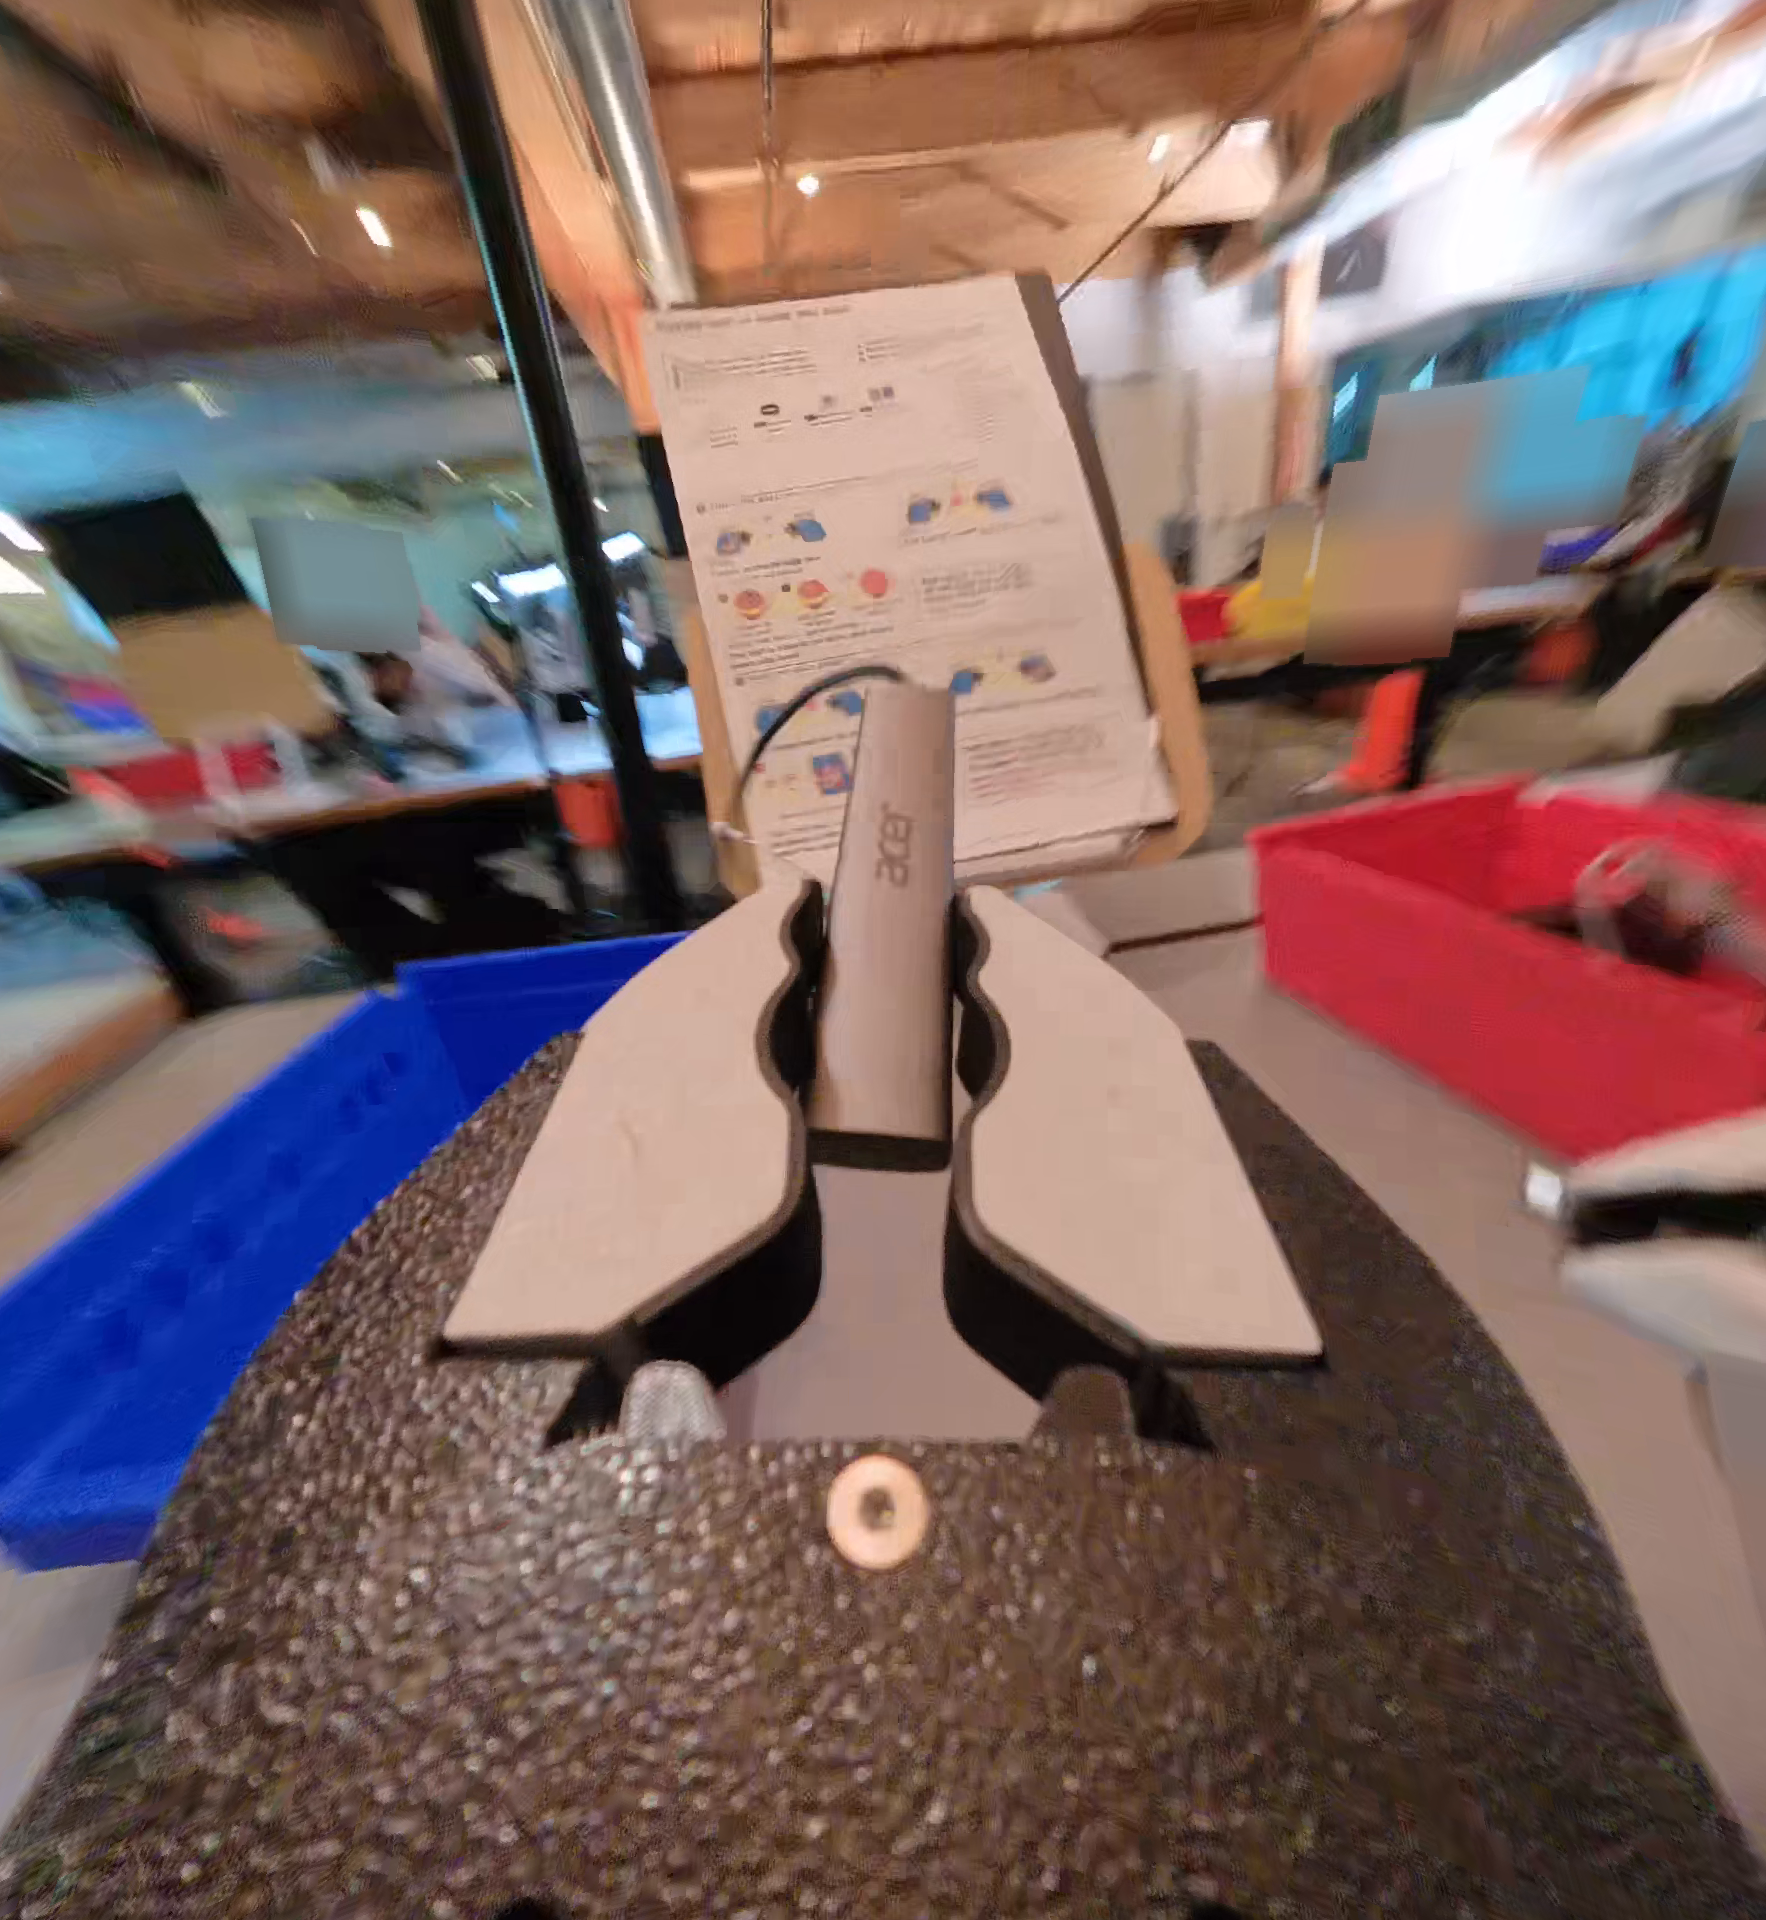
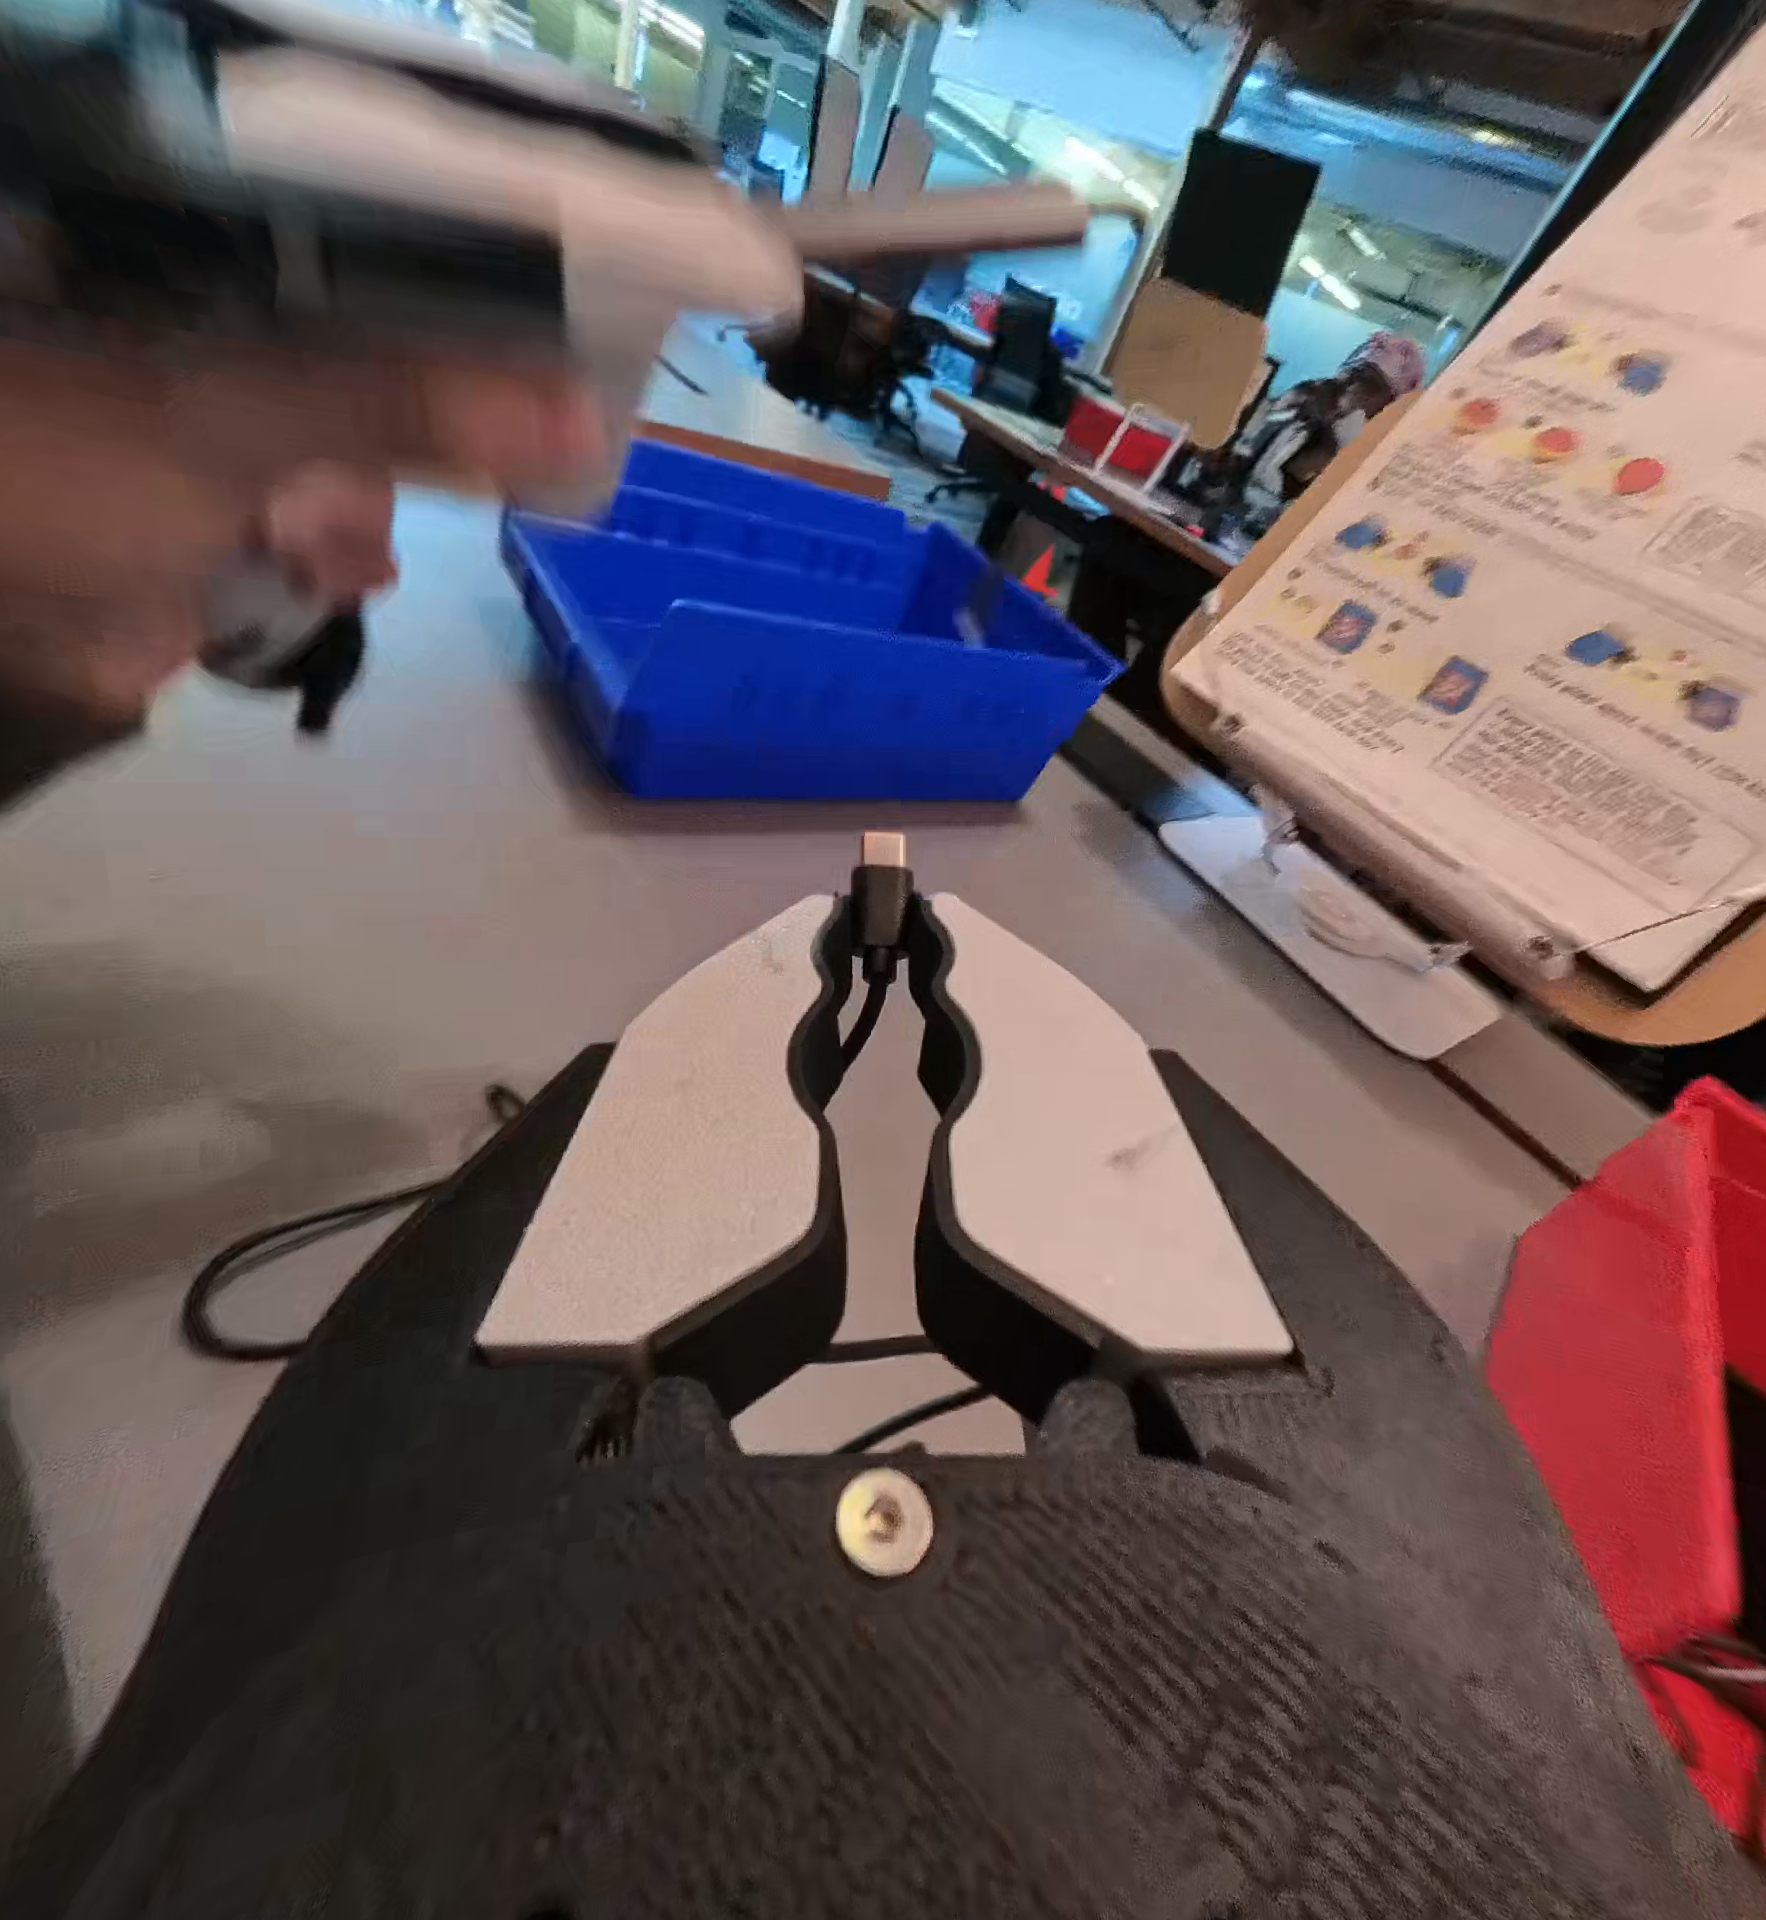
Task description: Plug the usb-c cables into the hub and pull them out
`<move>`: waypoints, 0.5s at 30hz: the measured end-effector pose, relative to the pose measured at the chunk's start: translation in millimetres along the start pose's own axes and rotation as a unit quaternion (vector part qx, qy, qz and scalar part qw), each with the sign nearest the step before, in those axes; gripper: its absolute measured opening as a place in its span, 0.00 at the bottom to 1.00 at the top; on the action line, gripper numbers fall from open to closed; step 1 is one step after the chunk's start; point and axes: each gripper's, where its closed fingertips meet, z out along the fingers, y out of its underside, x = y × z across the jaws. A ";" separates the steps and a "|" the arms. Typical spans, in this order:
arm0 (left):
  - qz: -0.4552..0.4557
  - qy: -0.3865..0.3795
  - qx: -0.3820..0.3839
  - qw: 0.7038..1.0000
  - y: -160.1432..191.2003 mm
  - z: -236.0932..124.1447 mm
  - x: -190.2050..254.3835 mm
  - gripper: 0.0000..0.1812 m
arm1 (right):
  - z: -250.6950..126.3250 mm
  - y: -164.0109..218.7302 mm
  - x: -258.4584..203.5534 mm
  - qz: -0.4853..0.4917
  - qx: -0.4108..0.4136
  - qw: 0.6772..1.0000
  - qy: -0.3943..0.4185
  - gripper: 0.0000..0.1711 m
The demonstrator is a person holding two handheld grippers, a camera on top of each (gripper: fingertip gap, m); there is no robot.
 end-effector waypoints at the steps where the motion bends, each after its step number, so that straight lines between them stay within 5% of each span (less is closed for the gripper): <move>1: -0.043 0.011 0.010 0.999 -10.2 -1.6 -16.5 0.13 | 0.3 6.4 0.3 0.016 0.001 1.000 0.001 0.06; 6: 0.054 0.025 0.065 0.996 -55.0 -26.5 -7.8 0.13 | -0.9 5.6 35.1 0.005 0.008 1.000 0.003 0.06; 10: 0.098 0.050 0.053 0.993 -54.7 -28.0 3.1 0.13 | -6.2 40.9 -25.2 -0.021 -0.121 0.969 -0.216 0.06; 15: 0.105 0.063 0.025 0.992 -41.5 -22.8 7.8 0.13 | -3.7 90.8 -83.4 -0.147 -0.197 0.919 -0.310 0.07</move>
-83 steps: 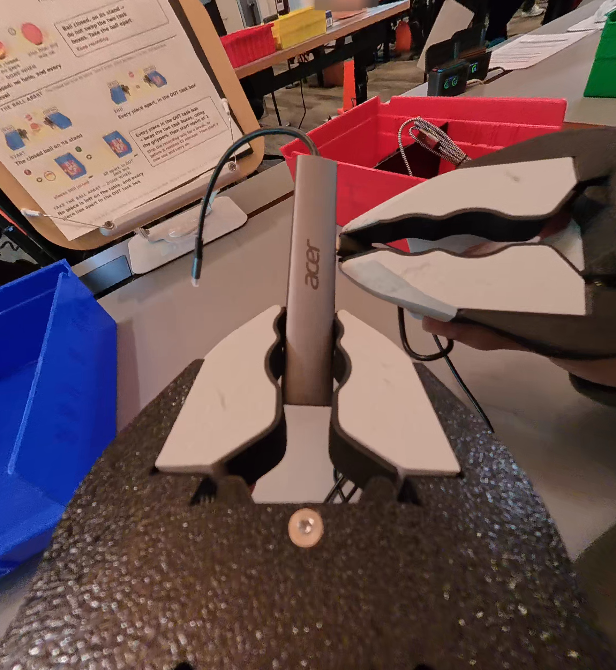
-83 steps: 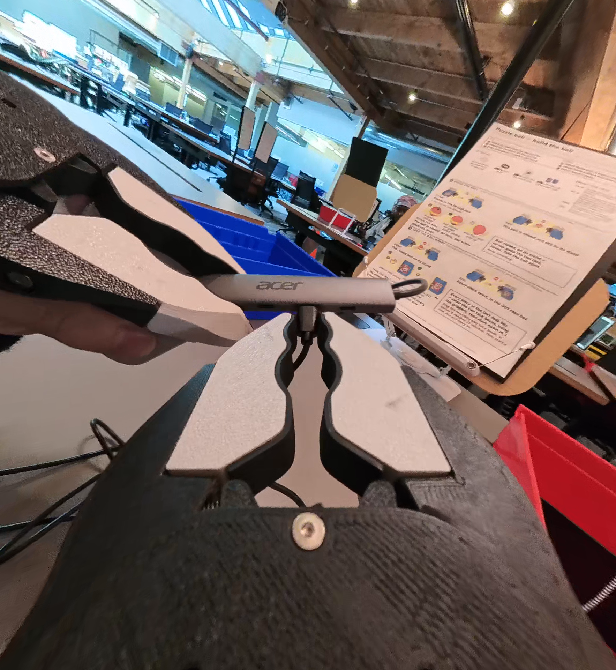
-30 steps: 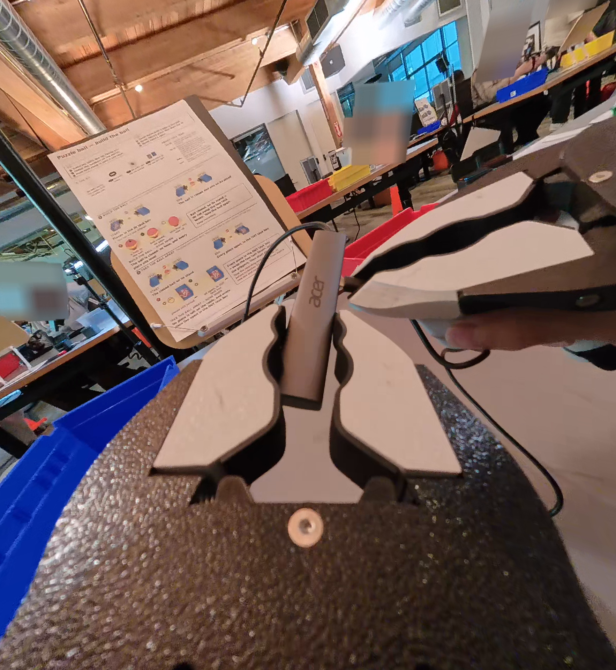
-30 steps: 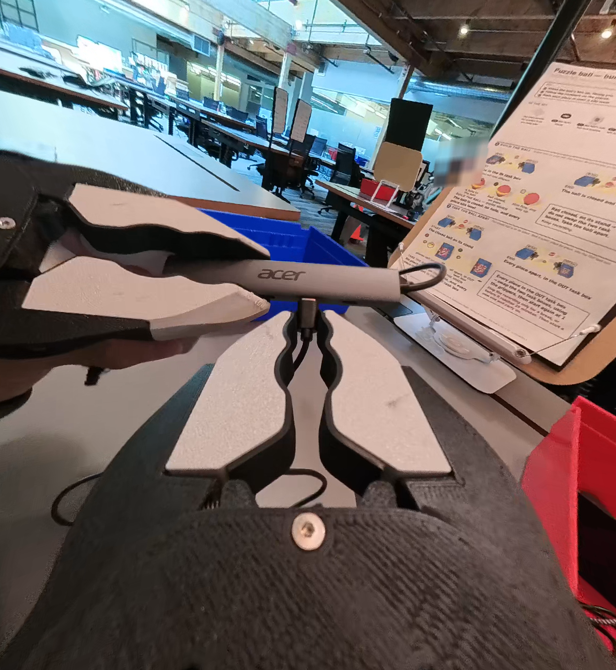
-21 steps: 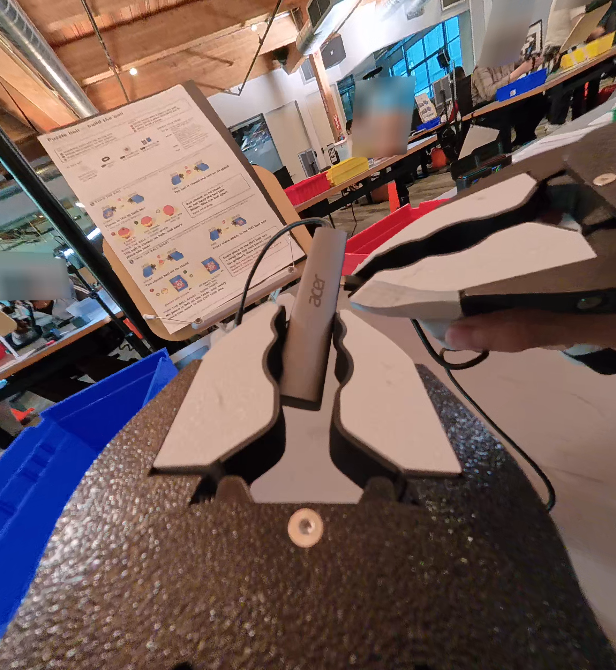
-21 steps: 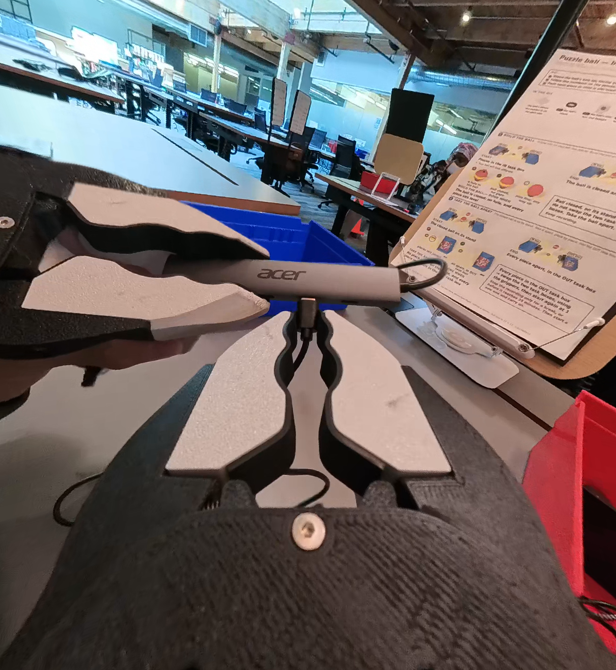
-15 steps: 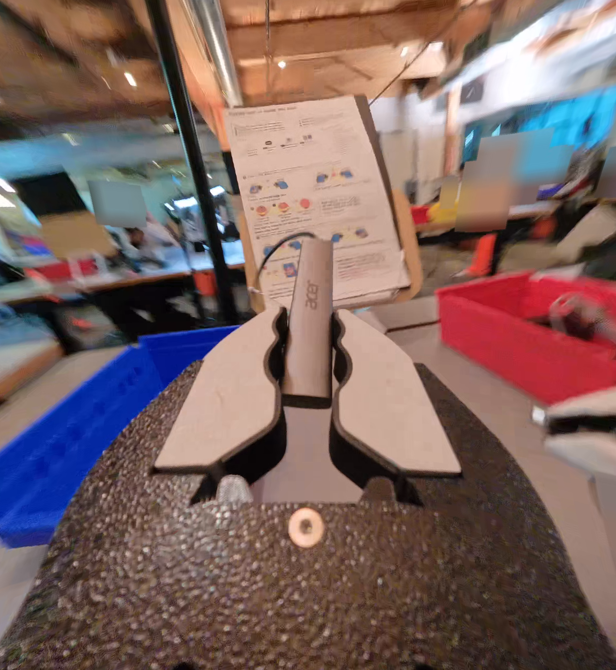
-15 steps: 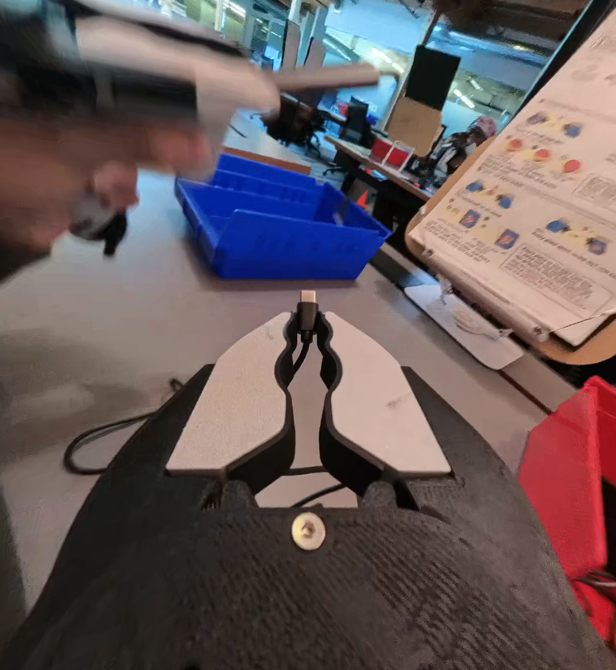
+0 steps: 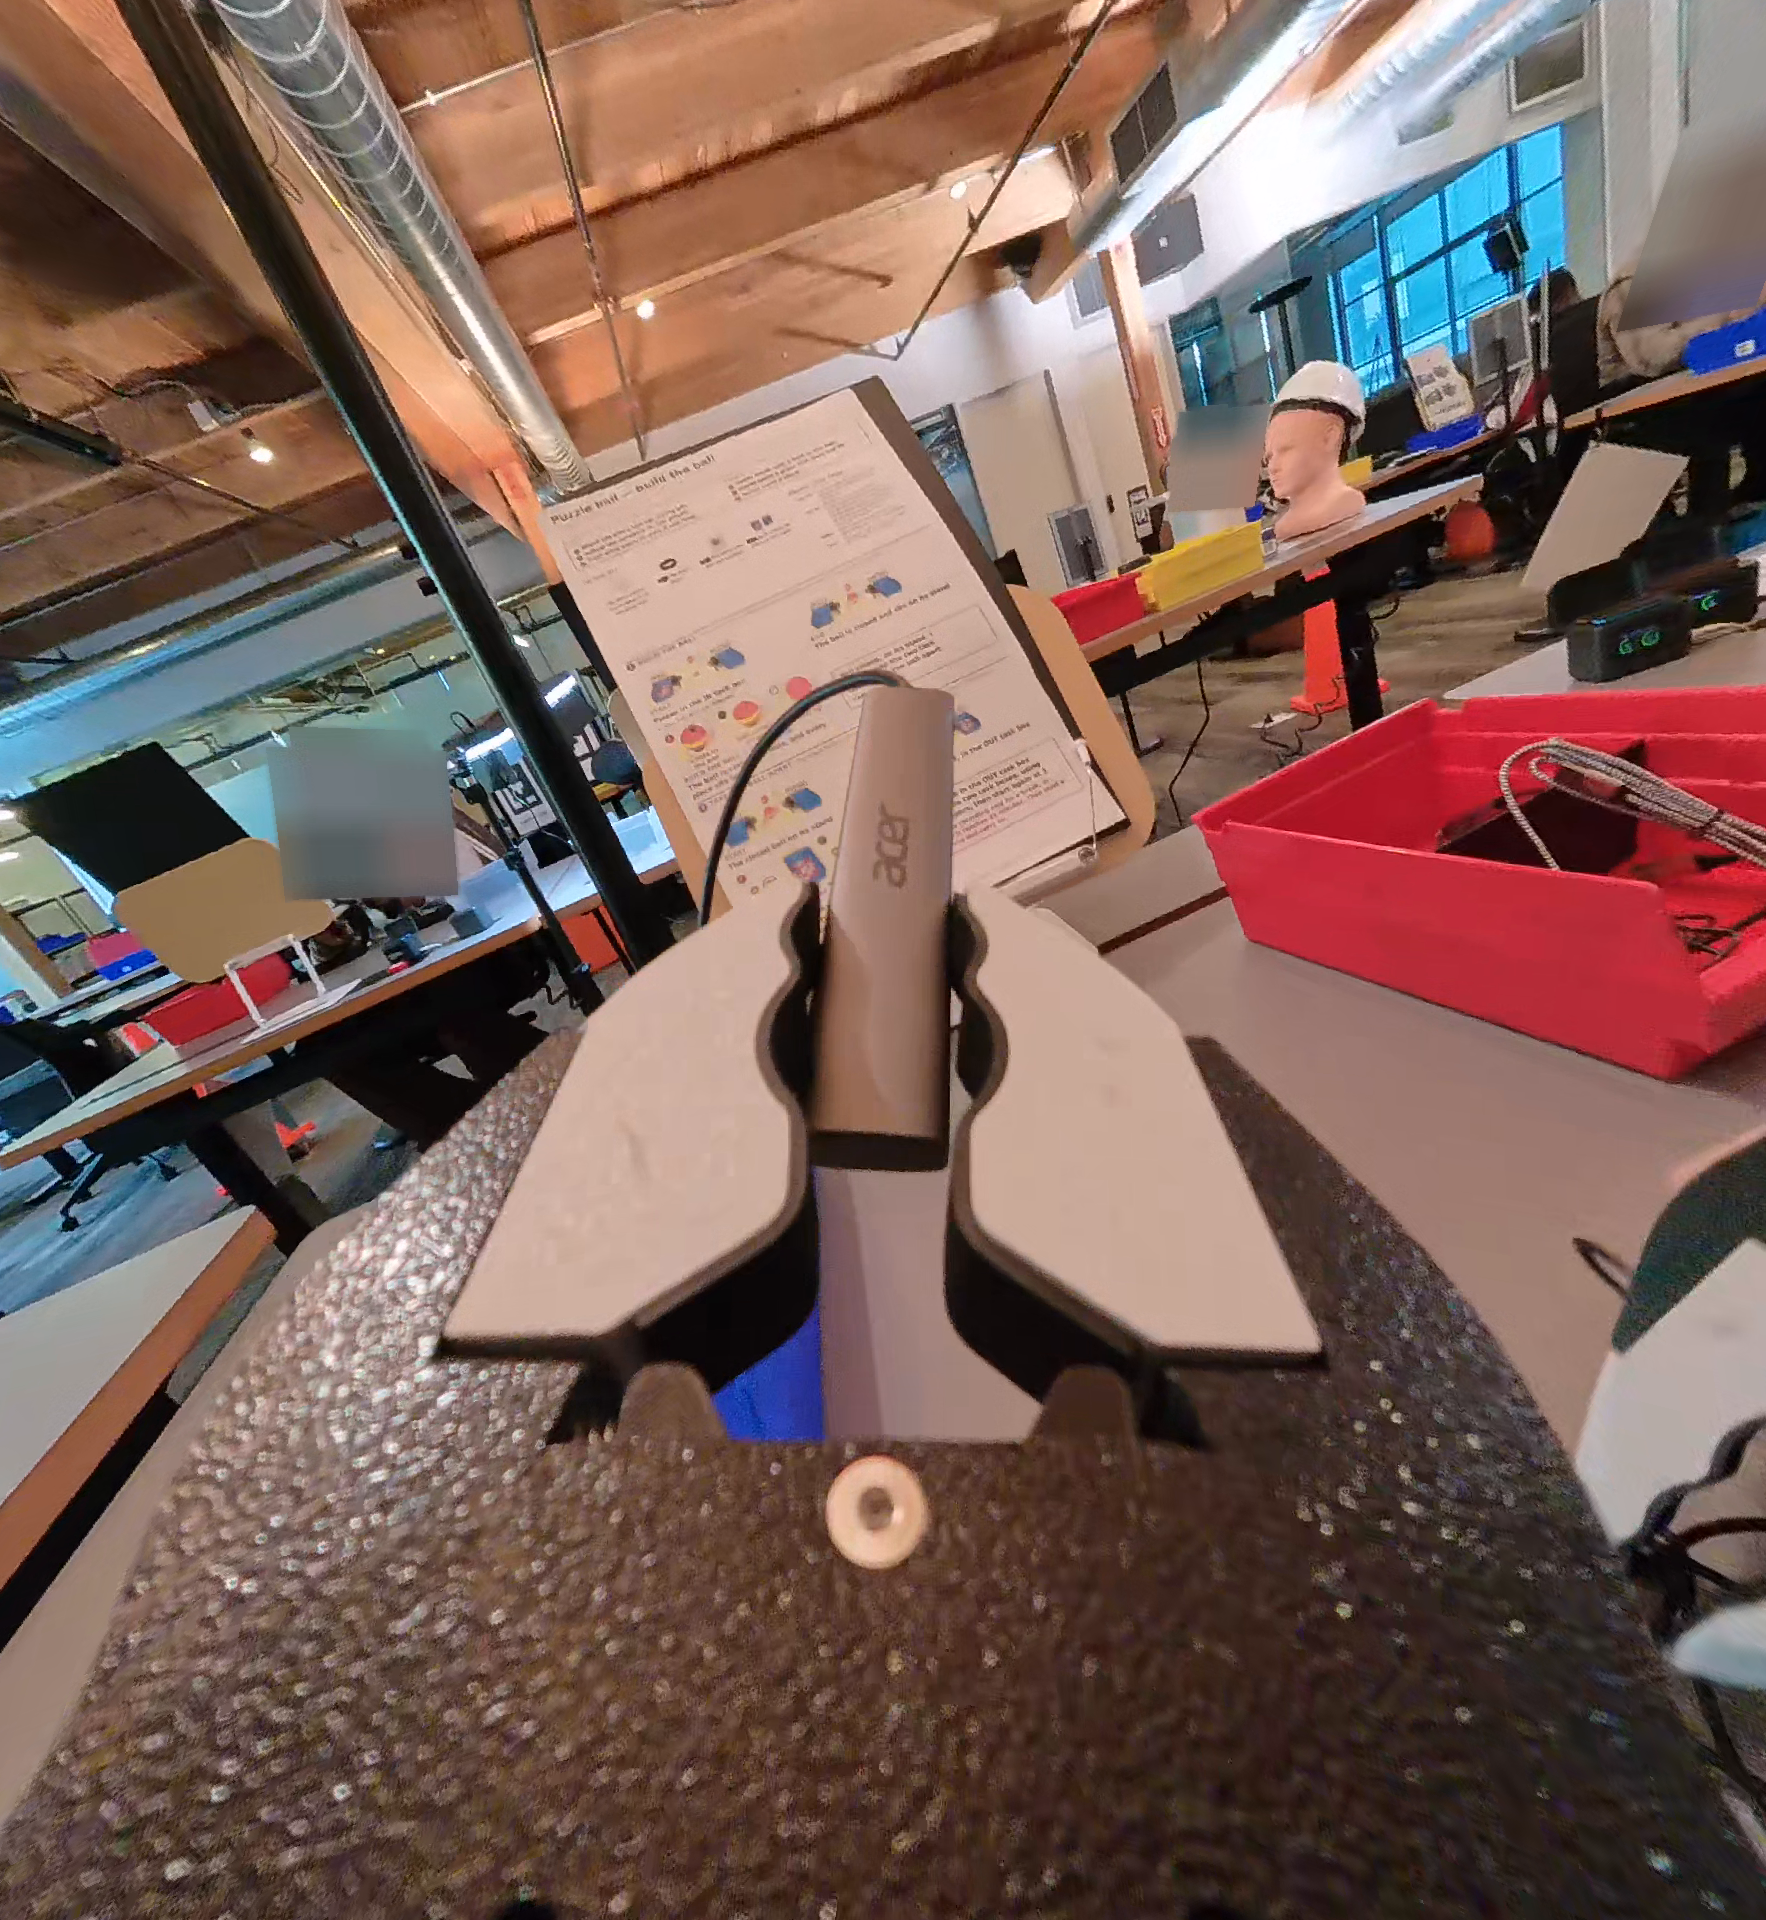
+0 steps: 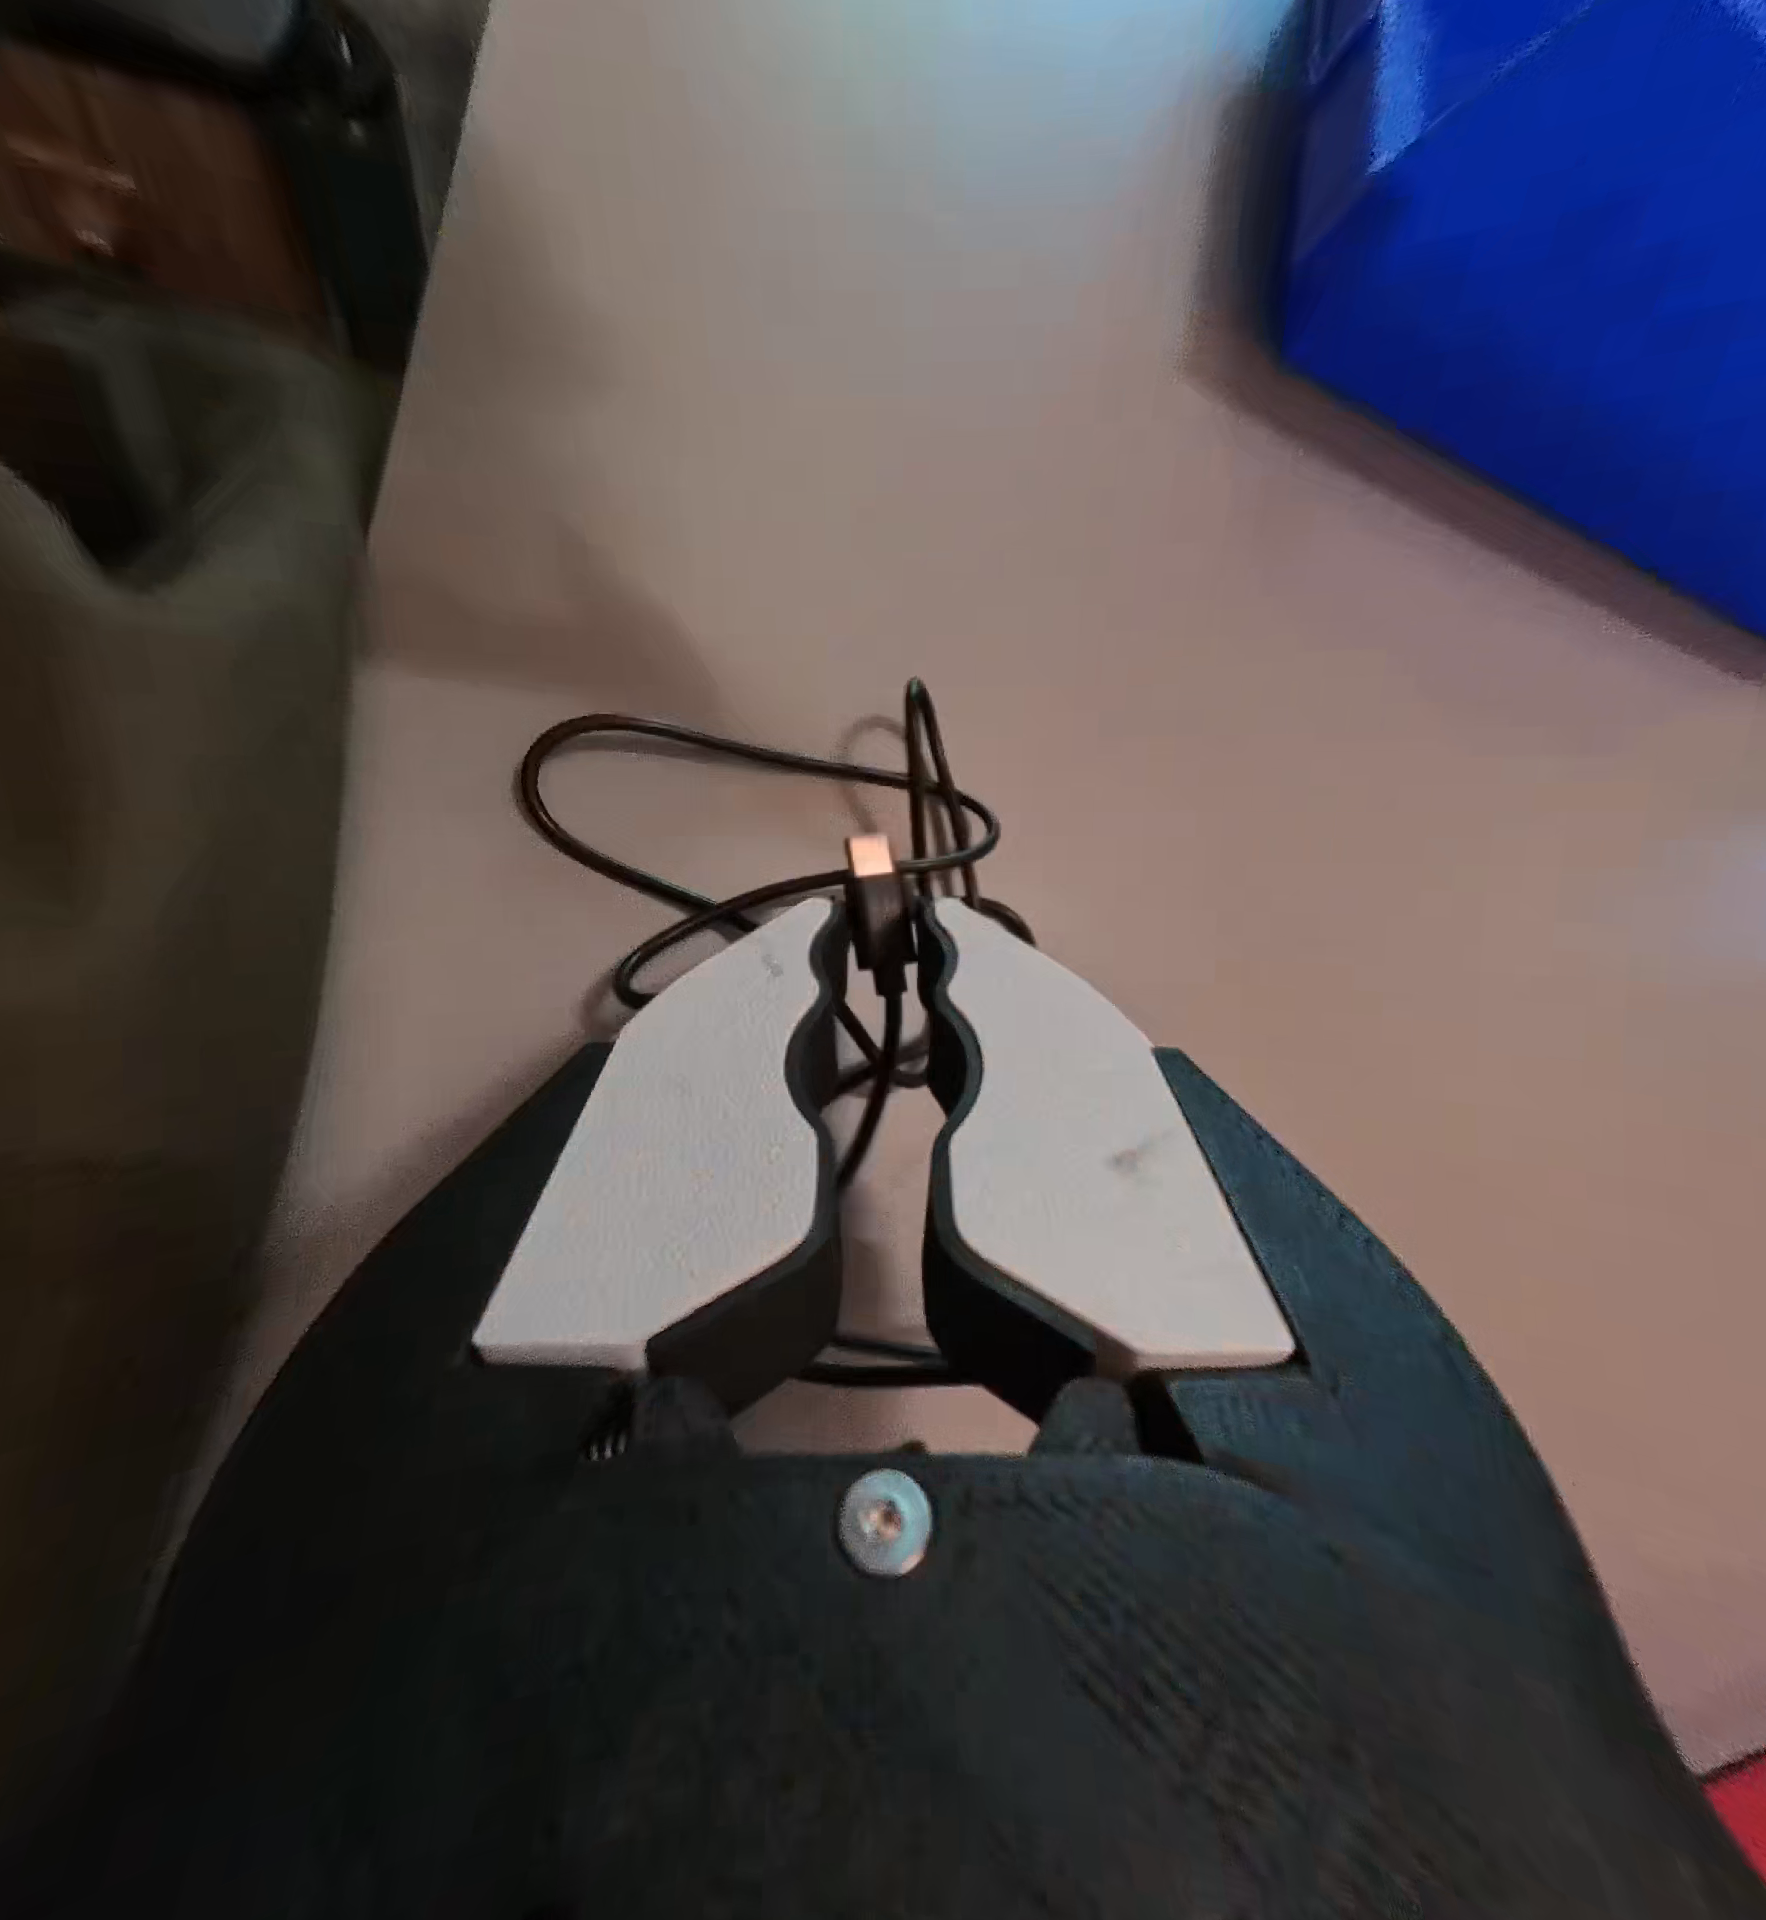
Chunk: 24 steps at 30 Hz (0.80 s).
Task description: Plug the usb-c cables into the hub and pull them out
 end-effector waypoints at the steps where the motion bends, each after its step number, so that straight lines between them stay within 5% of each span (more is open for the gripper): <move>1: -0.002 0.002 -0.001 1.000 0.8 0.3 0.6 0.13 | 6.4 2.4 -4.5 0.002 -0.012 1.000 -0.008 0.09; 3: -0.006 0.015 -0.006 1.000 2.7 1.2 4.3 0.13 | 13.3 5.9 -13.7 0.005 -0.024 0.999 -0.033 0.22; 11: -0.004 0.026 -0.015 1.000 6.8 3.2 9.7 0.13 | -4.3 3.2 -2.8 0.003 -0.012 1.000 -0.020 0.39; 18: -0.002 0.034 -0.025 0.999 11.6 5.4 15.0 0.13 | -16.1 16.3 7.7 0.041 -0.041 0.998 -0.032 0.46; 24: -0.011 0.040 -0.029 0.999 14.0 5.8 14.7 0.13 | -55.0 8.1 26.5 0.094 0.021 0.995 -0.007 0.52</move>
